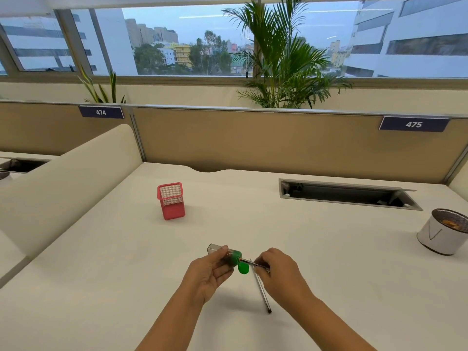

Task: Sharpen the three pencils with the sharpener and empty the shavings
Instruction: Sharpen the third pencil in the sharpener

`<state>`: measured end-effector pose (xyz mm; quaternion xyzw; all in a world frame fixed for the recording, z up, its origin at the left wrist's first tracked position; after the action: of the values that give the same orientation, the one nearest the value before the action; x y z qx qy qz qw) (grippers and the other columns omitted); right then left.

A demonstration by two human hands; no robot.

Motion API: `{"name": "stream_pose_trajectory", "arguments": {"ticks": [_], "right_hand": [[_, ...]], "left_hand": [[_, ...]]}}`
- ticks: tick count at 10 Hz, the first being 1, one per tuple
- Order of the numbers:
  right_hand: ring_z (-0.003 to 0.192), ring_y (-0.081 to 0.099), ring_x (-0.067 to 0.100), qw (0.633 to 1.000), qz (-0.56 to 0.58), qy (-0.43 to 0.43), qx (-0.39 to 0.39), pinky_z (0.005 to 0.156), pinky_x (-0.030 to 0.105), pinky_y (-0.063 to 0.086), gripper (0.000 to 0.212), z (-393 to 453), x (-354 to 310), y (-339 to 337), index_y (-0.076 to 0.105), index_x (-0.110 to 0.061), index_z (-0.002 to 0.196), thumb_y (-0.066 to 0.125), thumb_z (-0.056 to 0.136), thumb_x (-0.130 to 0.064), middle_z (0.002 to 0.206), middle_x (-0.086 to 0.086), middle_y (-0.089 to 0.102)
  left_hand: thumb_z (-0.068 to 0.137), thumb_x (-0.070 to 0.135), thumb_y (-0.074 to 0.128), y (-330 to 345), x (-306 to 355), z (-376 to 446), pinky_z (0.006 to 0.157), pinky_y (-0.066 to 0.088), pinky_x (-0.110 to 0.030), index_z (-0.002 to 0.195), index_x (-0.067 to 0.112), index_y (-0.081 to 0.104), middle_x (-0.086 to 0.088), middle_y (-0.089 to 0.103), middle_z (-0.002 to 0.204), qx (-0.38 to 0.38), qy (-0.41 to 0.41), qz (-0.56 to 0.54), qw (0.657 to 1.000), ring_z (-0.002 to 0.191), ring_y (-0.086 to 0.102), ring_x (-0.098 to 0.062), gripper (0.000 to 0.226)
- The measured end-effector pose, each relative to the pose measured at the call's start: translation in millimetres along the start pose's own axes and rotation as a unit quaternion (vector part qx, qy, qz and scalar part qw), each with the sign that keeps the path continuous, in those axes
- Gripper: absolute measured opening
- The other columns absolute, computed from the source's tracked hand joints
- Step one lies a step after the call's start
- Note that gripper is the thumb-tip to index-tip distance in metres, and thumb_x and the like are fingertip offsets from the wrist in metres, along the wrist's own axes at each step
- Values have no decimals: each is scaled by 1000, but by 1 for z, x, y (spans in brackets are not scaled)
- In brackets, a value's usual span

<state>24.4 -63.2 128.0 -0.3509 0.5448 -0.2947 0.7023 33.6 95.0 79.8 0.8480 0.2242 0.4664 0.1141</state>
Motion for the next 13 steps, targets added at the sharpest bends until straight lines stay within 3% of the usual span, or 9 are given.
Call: {"name": "stream_pose_trajectory", "arguments": {"ticks": [3, 4, 5, 6, 7, 10, 11, 12, 13], "right_hand": [[43, 45, 9, 994, 94, 53, -2, 46, 17, 30, 15, -8, -3, 15, 69, -17, 75, 59, 87, -16, 54, -6, 56], [34, 33, 3, 737, 533, 350, -224, 31, 13, 25, 26, -21, -4, 36, 64, -5, 77, 48, 95, -15, 50, -3, 47], [33, 36, 2, 671, 601, 359, -244, 29, 10, 26, 28, -16, -12, 37, 65, -1, 82, 46, 96, -14, 52, -1, 49], [55, 53, 7, 903, 328, 229, -155, 52, 17, 43, 24, 0, -15, 21, 64, -7, 98, 50, 94, -26, 70, -1, 60], [87, 60, 13, 994, 25, 94, -44, 74, 26, 45, 35, 4, -23, 4, 54, -24, 116, 51, 89, -46, 94, -7, 64], [38, 48, 11, 985, -114, -100, 81, 35, 20, 35, 23, -3, -24, 8, 65, -22, 64, 52, 81, -30, 48, -7, 57], [44, 40, 10, 977, 144, 146, -52, 43, 21, 30, 28, -1, -8, 11, 66, -20, 71, 50, 92, -29, 53, -5, 54], [32, 26, 4, 710, 527, 402, -239, 29, 13, 17, 34, -19, -1, 37, 68, -9, 68, 52, 93, -25, 46, -6, 45], [35, 34, 3, 772, 475, 354, -231, 33, 12, 23, 29, -16, -7, 33, 69, -8, 79, 51, 94, -25, 54, -4, 55]], "left_hand": [[84, 9, 62, 12, 21, -18, 74, 56, -26, 97, 0, 65, -13, 75, 87, -55, 94, 110, 988, 84, 72, -24, 16], [84, 8, 61, 10, 34, -20, 74, 56, -27, 99, -2, 65, -18, 73, 96, -95, 77, 149, 981, 89, 71, -27, 18], [83, 9, 62, 5, 41, -17, 73, 56, -28, 100, -3, 65, -18, 73, 95, -91, 73, 152, 981, 87, 71, -28, 20], [83, 8, 63, -2, 35, -11, 70, 56, -28, 96, -3, 65, -14, 75, 81, -42, 69, 115, 990, 77, 72, -25, 17], [82, 7, 64, -13, 29, -4, 70, 55, -31, 91, -2, 64, -12, 74, 71, 13, 54, 58, 997, 72, 71, -24, 13], [82, 7, 64, -11, 34, 0, 65, 58, -30, 89, -1, 64, -14, 73, 77, 11, 66, 36, 997, 70, 71, -24, 10], [84, 6, 61, -6, 38, -4, 74, 55, -31, 92, -2, 65, -17, 74, 87, -37, 76, 82, 993, 77, 71, -26, 12], [85, 5, 59, -3, 44, -7, 74, 55, -31, 92, -1, 65, -15, 75, 85, -74, 67, 135, 986, 78, 72, -26, 11], [85, 5, 60, -5, 45, -4, 71, 56, -30, 91, -2, 65, -14, 75, 80, -53, 65, 145, 986, 75, 72, -26, 11]]}}
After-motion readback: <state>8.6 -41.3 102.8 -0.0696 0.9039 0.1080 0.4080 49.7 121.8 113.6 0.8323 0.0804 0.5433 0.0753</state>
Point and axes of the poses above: each hand's wrist, its own z-axis towards the middle knuckle, its own y-axis out of the palm, x = y × z, the point moved 6 cm from there along z, towards the middle knuckle
